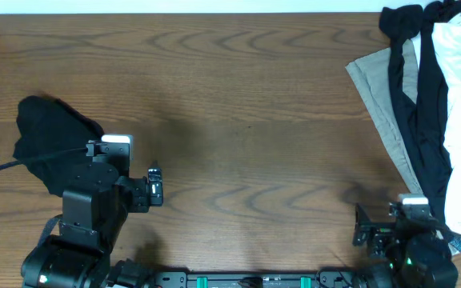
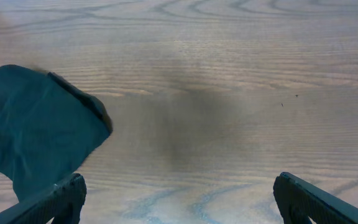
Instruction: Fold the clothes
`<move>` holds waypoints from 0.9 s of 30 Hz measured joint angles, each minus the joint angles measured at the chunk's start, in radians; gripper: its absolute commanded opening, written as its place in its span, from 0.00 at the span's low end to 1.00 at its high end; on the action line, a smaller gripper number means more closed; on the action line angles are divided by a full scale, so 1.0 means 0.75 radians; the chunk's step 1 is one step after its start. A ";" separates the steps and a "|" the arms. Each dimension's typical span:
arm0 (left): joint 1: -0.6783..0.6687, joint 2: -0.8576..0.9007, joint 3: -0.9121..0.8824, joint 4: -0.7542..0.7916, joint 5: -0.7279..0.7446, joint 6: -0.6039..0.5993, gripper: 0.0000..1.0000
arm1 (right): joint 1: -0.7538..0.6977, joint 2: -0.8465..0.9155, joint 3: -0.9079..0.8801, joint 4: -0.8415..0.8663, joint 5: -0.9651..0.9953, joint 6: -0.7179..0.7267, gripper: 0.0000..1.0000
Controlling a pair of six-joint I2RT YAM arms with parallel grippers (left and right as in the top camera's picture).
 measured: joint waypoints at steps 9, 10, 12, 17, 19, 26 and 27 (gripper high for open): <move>0.000 0.000 0.000 0.000 -0.001 0.000 0.98 | -0.071 -0.089 -0.145 0.212 -0.013 -0.005 0.99; 0.000 0.000 0.000 -0.001 -0.001 0.000 0.98 | -0.097 -0.088 -0.186 0.296 -0.024 -0.005 0.99; 0.000 0.000 0.000 0.000 -0.001 0.000 0.98 | -0.154 -0.087 -0.270 0.504 -0.060 -0.007 0.99; 0.000 0.000 0.000 0.000 -0.004 0.000 0.98 | -0.290 -0.086 -0.468 0.986 -0.177 -0.008 0.99; 0.000 0.000 0.000 0.000 -0.004 0.000 0.98 | -0.337 -0.085 -0.543 1.177 -0.216 -0.008 0.99; 0.000 0.000 -0.001 0.000 -0.004 0.000 0.98 | -0.391 -0.089 -0.743 1.558 -0.269 -0.013 0.99; 0.000 0.000 -0.001 0.000 -0.004 0.000 0.98 | -0.395 -0.089 -0.756 1.533 -0.272 -0.019 0.99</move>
